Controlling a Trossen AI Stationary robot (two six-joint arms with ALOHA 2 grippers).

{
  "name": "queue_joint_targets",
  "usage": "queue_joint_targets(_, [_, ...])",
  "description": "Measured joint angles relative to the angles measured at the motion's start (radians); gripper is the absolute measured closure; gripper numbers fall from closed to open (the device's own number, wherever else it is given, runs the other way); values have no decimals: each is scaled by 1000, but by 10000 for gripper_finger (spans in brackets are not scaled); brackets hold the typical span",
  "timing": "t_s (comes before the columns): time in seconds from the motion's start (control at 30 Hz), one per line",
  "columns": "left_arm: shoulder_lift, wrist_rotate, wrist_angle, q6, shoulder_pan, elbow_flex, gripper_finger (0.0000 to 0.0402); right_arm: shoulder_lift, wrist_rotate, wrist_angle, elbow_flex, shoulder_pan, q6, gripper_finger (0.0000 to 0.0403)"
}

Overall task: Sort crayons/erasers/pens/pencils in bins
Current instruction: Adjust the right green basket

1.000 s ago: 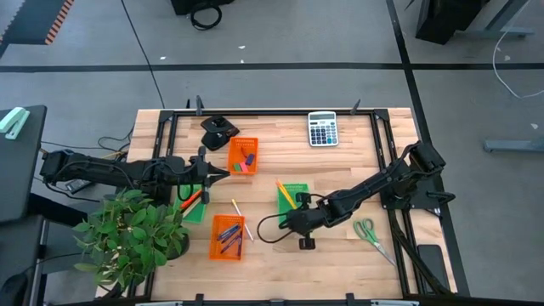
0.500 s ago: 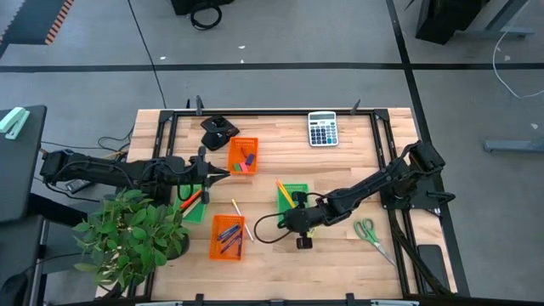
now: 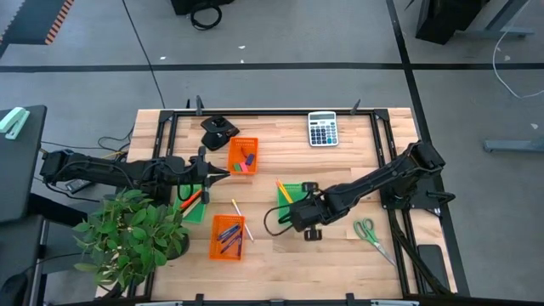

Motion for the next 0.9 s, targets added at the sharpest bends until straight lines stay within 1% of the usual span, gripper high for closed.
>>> queue_joint_targets(0.13, [0,0,-1,0,0,0,361,0,89,-191,29,3,153,363])
queue_joint_targets(0.23, [0,0,-1,0,0,0,363,0,104,-244,9,1,248,363])
queue_joint_targets(0.37, [0,0,-2,0,0,0,367,0,33,-128,-72,-7,274,363])
queue_joint_targets(0.43, [0,0,-2,1,0,0,367,0,28,-53,-118,-6,273,363])
queue_joint_targets(0.5, [0,0,-2,1,0,0,365,0,27,0,-159,-6,273,363])
queue_joint_targets(0.63, [0,0,-2,1,0,0,361,0,27,45,-208,-7,273,363])
queue_joint_targets(0.77, [0,-1,-2,1,1,0,364,0,63,83,-217,-6,273,363])
queue_joint_targets(0.9, [0,-1,-2,1,1,0,367,0,84,174,-217,-10,228,363])
